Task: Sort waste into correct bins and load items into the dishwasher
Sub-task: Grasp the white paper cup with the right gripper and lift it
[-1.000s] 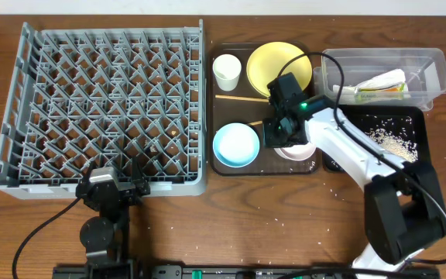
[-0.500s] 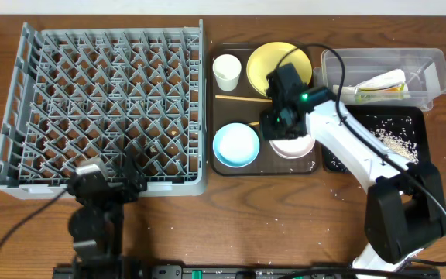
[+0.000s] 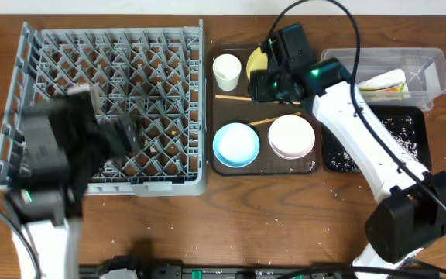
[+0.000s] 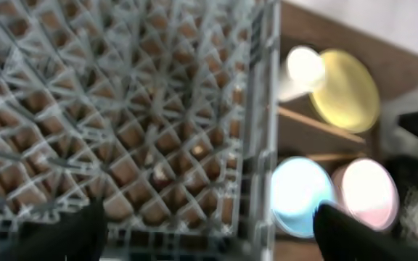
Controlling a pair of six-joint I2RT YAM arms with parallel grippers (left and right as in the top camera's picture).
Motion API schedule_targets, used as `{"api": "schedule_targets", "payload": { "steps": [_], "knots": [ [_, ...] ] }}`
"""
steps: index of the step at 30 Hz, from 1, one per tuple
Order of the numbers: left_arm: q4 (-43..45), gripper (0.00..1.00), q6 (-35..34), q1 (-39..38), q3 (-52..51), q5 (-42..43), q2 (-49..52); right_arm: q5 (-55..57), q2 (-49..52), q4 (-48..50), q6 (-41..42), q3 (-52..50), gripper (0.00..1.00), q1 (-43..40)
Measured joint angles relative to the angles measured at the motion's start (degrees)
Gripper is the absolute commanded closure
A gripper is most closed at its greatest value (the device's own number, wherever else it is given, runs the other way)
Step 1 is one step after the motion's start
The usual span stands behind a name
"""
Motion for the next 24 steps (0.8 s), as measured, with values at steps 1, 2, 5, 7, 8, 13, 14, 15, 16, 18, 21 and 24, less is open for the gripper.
{"api": "schedule_targets", "payload": {
  "steps": [1,2,5,7,8,13,14,15,16,18,21,24],
  "knots": [
    [-3.06,0.08,-0.02,-0.02,4.22,0.85,2.97,0.02,0.35,0.48,0.13,1.05,0.44,0.00],
    [-4.63,0.08,-0.15,0.00,7.50,1.38,5.27,0.04,1.05,0.81,0.20,2.45,0.42,0.00],
    [-6.25,0.08,-0.42,-0.02,13.60,2.60,10.47,-0.02,5.01,1.18,0.42,8.76,0.40,-0.02],
    [-6.05,0.08,-0.55,-0.02,14.40,2.91,12.28,-0.02,9.46,1.20,0.55,14.23,0.40,-0.02],
    [-5.95,0.08,-0.59,-0.02,14.43,2.99,13.11,0.04,11.06,1.20,0.59,16.02,0.41,-0.02],
    [-5.57,0.08,-0.59,-0.02,14.43,3.41,16.76,0.24,22.97,0.57,1.44,26.49,0.47,-0.07],
    [-5.57,0.08,-0.59,-0.02,14.43,3.50,17.31,0.15,24.98,0.66,1.86,27.63,0.48,-0.28],
    [-5.57,0.08,-0.59,-0.02,14.43,3.54,17.75,0.26,26.75,0.87,2.14,28.46,0.50,-0.50],
    [-5.57,0.08,-0.59,0.00,14.43,3.58,18.14,0.26,28.28,1.20,2.34,28.85,0.52,-0.90],
    [-5.57,0.08,-0.59,-0.02,14.43,3.72,18.75,0.55,30.77,1.77,2.91,29.18,0.57,-1.75],
    [-5.57,0.08,-0.59,-0.02,14.43,3.76,19.65,0.94,34.10,2.03,3.72,29.24,0.61,-2.80],
    [-5.57,0.08,-0.61,0.00,14.43,3.89,20.59,1.03,36.48,2.16,4.02,29.24,0.68,-3.15]
  ]
}}
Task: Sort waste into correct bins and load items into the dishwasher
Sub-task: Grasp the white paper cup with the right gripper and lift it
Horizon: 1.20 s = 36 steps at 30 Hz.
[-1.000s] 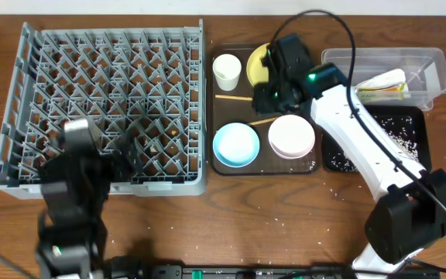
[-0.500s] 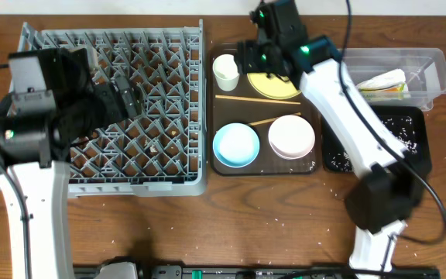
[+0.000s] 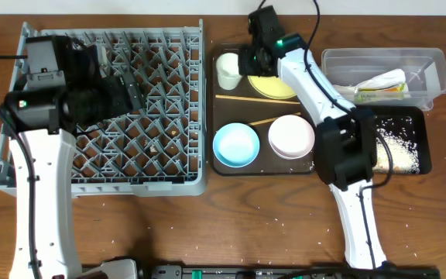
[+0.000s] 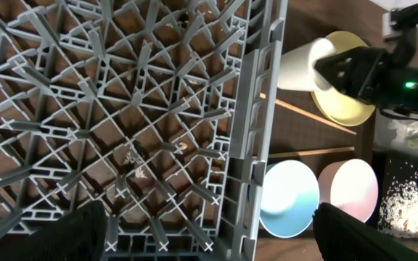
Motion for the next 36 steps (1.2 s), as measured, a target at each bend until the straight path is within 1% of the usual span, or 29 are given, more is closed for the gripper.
{"api": "schedule_targets", "payload": {
  "steps": [2,3,4,5,6,13,15,17,21,26,29,31,33,36],
  "knots": [
    [0.02,0.08,0.00,-0.02,0.00,0.04,0.68,-0.15,1.01,0.74,0.20,0.00,0.71,0.07],
    [0.02,0.08,0.02,-0.02,0.00,0.04,0.90,-0.17,1.09,1.05,0.09,0.00,0.75,0.07],
    [0.02,0.08,0.00,-0.02,0.00,0.02,1.18,-0.24,1.20,1.68,0.04,0.00,0.82,0.09],
    [0.02,0.08,0.00,-0.02,0.00,0.02,1.33,-0.31,1.20,2.32,-0.13,0.00,0.94,0.17],
    [0.02,0.09,0.00,-0.02,0.00,0.04,1.53,-0.42,1.20,2.91,-0.24,0.04,0.99,0.20],
    [-0.04,0.10,0.00,-0.02,0.00,0.11,1.79,-3.04,1.16,1.79,0.09,0.37,0.99,0.09],
    [-0.07,0.10,-0.02,0.00,0.00,0.94,1.90,-5.62,0.72,0.31,0.09,0.37,0.99,-0.20],
    [-0.09,0.10,0.09,0.20,0.00,3.52,2.05,-9.07,-0.35,-2.47,-0.09,0.33,0.99,-0.68],
    [-0.11,0.10,1.55,1.70,-0.15,13.03,3.08,-20.17,-5.33,-7.19,-3.02,0.33,0.99,-3.19],
    [-0.20,0.09,5.01,4.50,-2.10,30.03,6.34,-36.89,-12.90,-10.80,-9.40,0.94,0.99,-7.23],
    [-0.20,0.08,8.24,5.55,-2.67,40.72,9.11,-46.71,-14.40,-9.57,-12.85,1.22,0.99,-8.13],
    [-0.17,0.08,10.34,5.81,-2.69,47.04,10.58,-52.72,-14.36,-6.43,-14.67,0.57,0.99,-7.74],
    [-0.17,0.08,11.89,5.81,-2.69,52.41,11.76,-57.13,-14.27,-3.74,-15.58,-0.70,0.99,-6.84],
    [-0.20,0.08,13.46,5.77,-2.69,58.99,13.03,-61.02,-14.16,-2.21,-16.26,-2.05,0.99,-4.39]
  ]
}}
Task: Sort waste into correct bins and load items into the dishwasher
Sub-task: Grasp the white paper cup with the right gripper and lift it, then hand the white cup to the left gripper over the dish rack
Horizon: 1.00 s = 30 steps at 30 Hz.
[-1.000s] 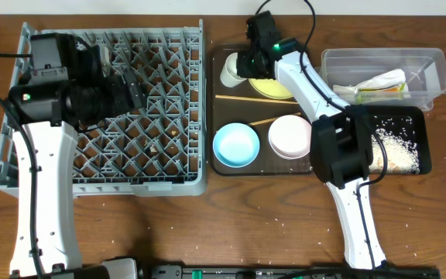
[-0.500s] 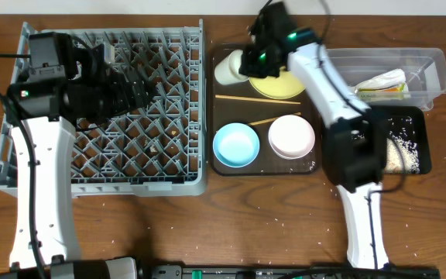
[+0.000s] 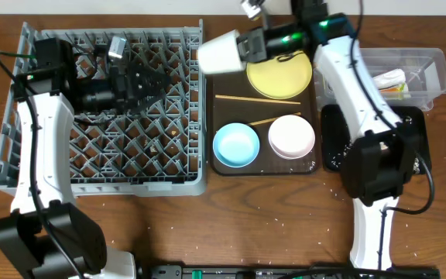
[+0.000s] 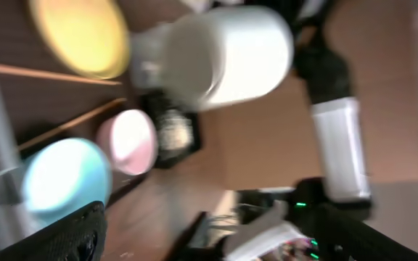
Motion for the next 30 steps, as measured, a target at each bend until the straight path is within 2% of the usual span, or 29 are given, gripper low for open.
{"api": "schedule_targets", "payload": {
  "steps": [8,17,30],
  "knots": [
    [-0.26,0.08,1.44,0.02,0.00,6.27,1.16,-4.35,0.37,6.82,0.31,-1.81,0.99,7.67],
    [-0.39,0.08,1.62,0.13,-0.02,7.32,1.16,-5.86,0.37,22.16,9.18,-1.90,0.99,8.04],
    [-0.46,0.10,1.62,0.13,-0.02,6.86,1.16,-5.95,1.73,23.19,13.64,-2.71,0.99,13.20]
  ]
}}
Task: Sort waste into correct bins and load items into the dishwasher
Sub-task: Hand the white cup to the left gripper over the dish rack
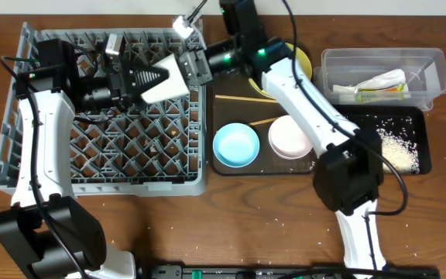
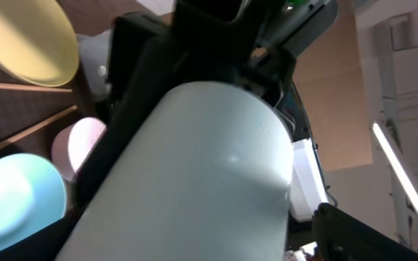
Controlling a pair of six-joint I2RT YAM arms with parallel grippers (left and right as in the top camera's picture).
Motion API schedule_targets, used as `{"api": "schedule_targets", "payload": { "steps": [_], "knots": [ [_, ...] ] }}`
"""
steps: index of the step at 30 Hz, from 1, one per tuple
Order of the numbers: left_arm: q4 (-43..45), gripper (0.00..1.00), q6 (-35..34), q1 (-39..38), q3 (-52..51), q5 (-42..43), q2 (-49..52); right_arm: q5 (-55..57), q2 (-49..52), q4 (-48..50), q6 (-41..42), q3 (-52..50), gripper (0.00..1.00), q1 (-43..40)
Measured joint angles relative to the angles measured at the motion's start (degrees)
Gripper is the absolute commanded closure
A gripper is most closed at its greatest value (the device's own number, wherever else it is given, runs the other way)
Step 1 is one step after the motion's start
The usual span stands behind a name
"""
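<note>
A white cup point(image 1: 169, 80) lies on its side in the air over the far right part of the grey dish rack point(image 1: 99, 186). My right gripper point(image 1: 198, 66) is shut on its right end. My left gripper point(image 1: 152, 77) points right from over the rack, open, with its fingers on either side of the cup's left end. In the left wrist view the white cup point(image 2: 194, 181) fills the space between the fingers point(image 2: 361, 232), with the black right gripper point(image 2: 194, 43) behind it.
The brown tray point(image 1: 263, 167) right of the rack holds a yellow plate point(image 1: 304, 62), a blue bowl point(image 1: 236, 145), a pink bowl point(image 1: 291, 137) and chopsticks point(image 1: 235, 98). Further right are a clear bin point(image 1: 382, 58) with a wrapper and a black tray point(image 1: 409, 167) with rice.
The right gripper has brought the cup left, from over the rack's far right edge to between the left gripper's open fingers. The left arm has hardly moved.
The cup first stood upright at the tray's far left, the right gripper beside it and the left arm over the rack's near left. Then the right gripper was at the cup. Later it held the cup sideways in the air; now the cup sits between the left fingers.
</note>
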Motion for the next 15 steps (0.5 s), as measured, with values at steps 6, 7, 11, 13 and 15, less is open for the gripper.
{"api": "schedule_targets", "payload": {
  "steps": [6,7,11,13,15],
  "knots": [
    [-0.07,0.37,0.00,0.13,-0.79,-1.03,0.59,-0.81,0.74,0.37,1.07,-0.02,0.99,0.24],
    [0.00,0.40,0.00,0.22,-0.81,-0.94,0.59,-1.20,0.74,0.46,1.29,-0.02,0.99,0.22],
    [0.11,0.50,0.59,0.26,-0.81,-0.96,0.59,-0.52,0.74,0.61,2.38,-0.04,0.63,0.22],
    [0.04,0.52,0.63,0.20,-0.81,-0.55,0.59,1.33,0.92,1.31,2.71,-0.15,0.44,0.33],
    [0.04,0.55,0.63,0.17,-0.81,-0.09,0.55,2.71,1.40,2.73,2.49,-0.22,0.22,0.31]
  ]
}}
